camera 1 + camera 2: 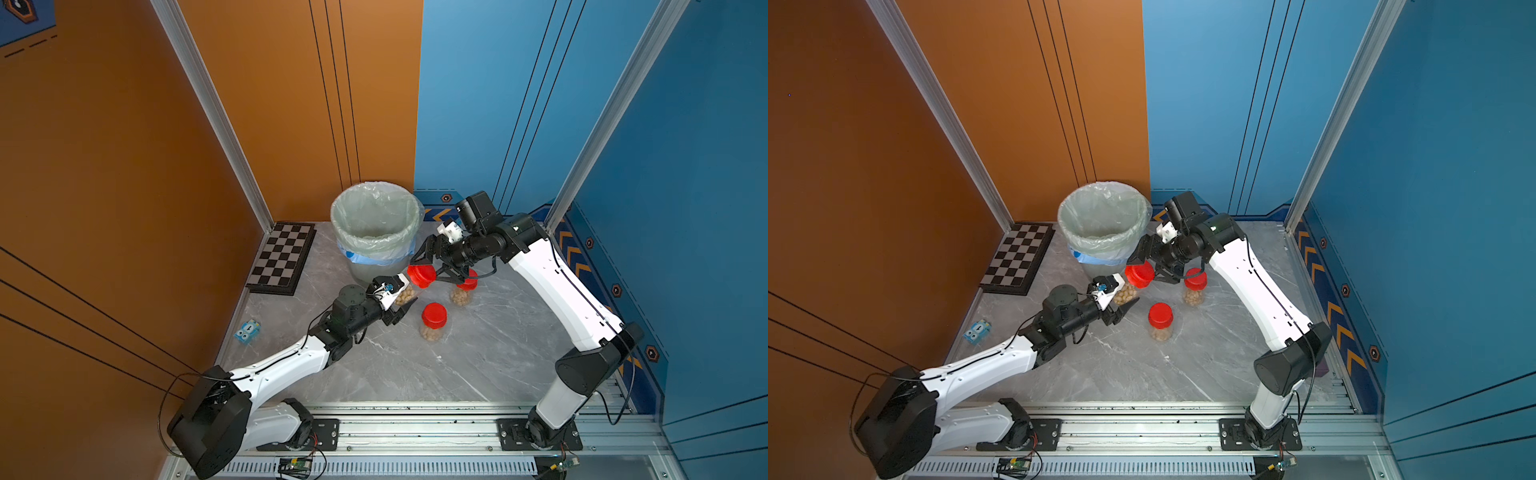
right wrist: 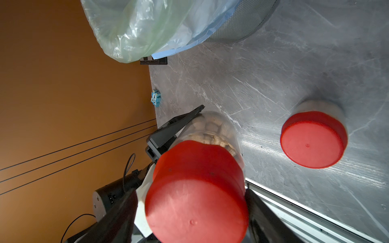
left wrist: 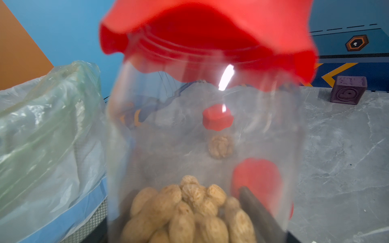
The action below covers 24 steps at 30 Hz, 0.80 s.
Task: Empty moldy peanuts from jars
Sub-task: Unscrew the lid from the jar.
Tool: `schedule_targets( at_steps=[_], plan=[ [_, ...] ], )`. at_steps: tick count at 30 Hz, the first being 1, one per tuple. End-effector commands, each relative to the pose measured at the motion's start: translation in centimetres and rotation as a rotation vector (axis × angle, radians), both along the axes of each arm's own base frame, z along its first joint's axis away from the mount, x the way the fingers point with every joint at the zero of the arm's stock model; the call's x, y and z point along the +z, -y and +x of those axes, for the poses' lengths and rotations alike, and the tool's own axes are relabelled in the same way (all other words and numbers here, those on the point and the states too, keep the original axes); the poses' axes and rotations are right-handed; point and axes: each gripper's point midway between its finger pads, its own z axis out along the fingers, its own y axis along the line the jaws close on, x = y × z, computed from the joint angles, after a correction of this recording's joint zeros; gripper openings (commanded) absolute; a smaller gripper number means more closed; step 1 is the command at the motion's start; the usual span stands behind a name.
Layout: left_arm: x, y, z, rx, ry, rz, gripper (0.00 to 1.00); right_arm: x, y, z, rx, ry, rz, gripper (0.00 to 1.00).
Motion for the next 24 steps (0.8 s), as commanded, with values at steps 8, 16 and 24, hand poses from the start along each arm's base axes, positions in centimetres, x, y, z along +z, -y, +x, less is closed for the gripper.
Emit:
schedule_targets(
  at_steps=[8,16,24],
  plan=[
    [-0.09,-0.21,0.41,0.012,0.006,0.003,0.56,0.07,-0.17,-0.55,0.045,0.013,-0.032,0.72],
    [-0.03,-0.12,0.40,0.010,0.004,0.000,0.56,-0.29,-0.39,-0.97,0.073,0.013,-0.050,0.75],
    [-0.16,-0.37,0.42,0.020,0.004,0.006,0.56,-0.49,-0.29,-1.10,0.109,0.029,-0.077,0.61]
  ],
)
